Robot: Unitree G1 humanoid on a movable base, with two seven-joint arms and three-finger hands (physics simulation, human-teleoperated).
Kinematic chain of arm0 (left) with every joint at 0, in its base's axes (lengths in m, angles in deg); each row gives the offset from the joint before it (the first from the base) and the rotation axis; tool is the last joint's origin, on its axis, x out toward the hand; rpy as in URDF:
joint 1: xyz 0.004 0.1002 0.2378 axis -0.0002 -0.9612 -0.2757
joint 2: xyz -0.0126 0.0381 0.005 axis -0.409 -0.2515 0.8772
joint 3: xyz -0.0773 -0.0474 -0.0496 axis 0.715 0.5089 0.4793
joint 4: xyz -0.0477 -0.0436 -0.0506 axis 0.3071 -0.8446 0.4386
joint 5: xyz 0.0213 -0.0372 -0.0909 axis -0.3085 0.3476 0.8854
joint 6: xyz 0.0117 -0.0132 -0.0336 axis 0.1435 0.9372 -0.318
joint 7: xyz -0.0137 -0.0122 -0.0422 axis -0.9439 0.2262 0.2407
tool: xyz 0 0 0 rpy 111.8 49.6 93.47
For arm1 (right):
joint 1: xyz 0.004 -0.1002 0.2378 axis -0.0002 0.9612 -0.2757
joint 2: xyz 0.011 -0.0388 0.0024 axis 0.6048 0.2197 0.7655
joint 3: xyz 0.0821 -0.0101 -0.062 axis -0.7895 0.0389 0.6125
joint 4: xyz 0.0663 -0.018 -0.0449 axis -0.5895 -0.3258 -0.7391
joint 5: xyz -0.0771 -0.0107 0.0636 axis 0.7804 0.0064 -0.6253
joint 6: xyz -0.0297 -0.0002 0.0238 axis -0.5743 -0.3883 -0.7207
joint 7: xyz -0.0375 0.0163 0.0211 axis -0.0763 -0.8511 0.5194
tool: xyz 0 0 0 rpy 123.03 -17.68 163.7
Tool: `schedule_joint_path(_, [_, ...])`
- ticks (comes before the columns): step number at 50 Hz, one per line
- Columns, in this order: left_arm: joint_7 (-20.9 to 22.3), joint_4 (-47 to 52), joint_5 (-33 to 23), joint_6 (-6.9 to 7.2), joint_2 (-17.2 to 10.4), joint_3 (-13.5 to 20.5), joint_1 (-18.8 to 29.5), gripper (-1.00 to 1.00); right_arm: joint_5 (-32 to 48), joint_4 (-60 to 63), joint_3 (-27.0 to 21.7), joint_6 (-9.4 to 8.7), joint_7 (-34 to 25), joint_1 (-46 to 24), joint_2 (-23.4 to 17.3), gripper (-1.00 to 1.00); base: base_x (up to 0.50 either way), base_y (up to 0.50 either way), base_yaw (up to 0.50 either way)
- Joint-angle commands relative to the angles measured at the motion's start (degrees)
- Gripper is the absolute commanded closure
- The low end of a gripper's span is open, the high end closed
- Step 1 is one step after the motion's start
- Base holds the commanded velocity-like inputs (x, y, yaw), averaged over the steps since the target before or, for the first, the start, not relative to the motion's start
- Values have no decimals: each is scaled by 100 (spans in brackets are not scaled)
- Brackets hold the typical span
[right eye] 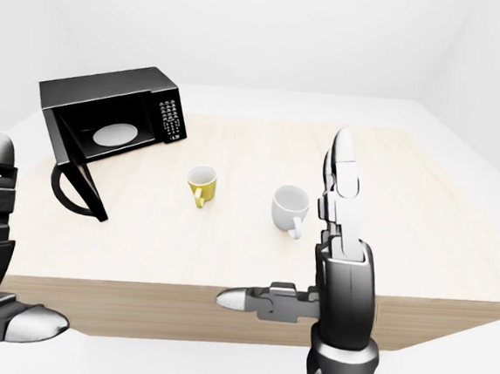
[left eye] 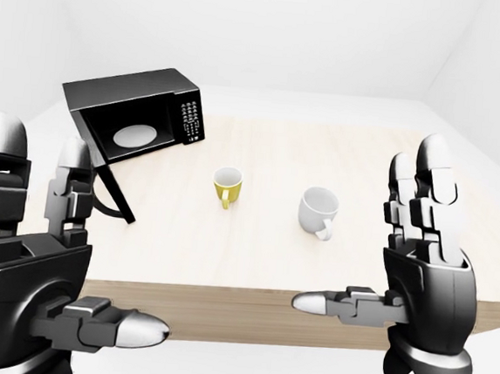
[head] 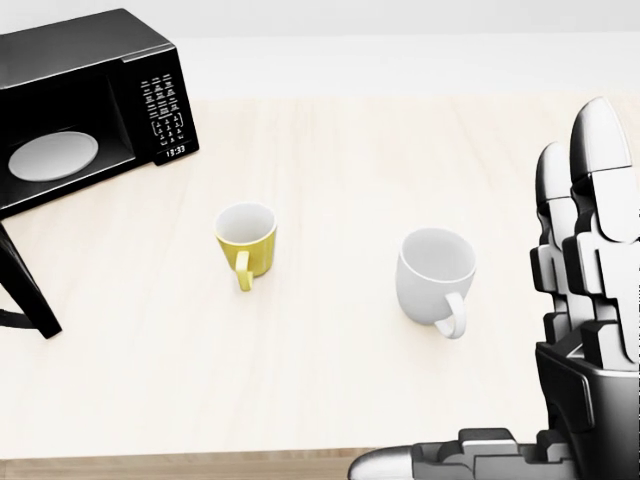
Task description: Close the microwave.
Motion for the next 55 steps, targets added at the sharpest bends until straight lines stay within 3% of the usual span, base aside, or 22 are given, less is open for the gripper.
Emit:
schedule_joint_path(1, [-78,17,149,0,-101,1,-42,-100,167,25,97,0,-10,43,-3,-100,0,50,0])
schedule_joint_path(19, [25,17,21,0,-70,-27,-43,-100,210,-73,155,0,-8,34,-18,-100,0,50,0])
schedule_joint_path(33, [296,17,-335,0,220,73,170,-100,224,-124,150,0,-38,23,-19,-100,0,50,0])
schedule_joint_path(55, [487,-38,-528,0,393,329,476,-100,219,-282,158,0,-20,11,-19,-100,0,50,0])
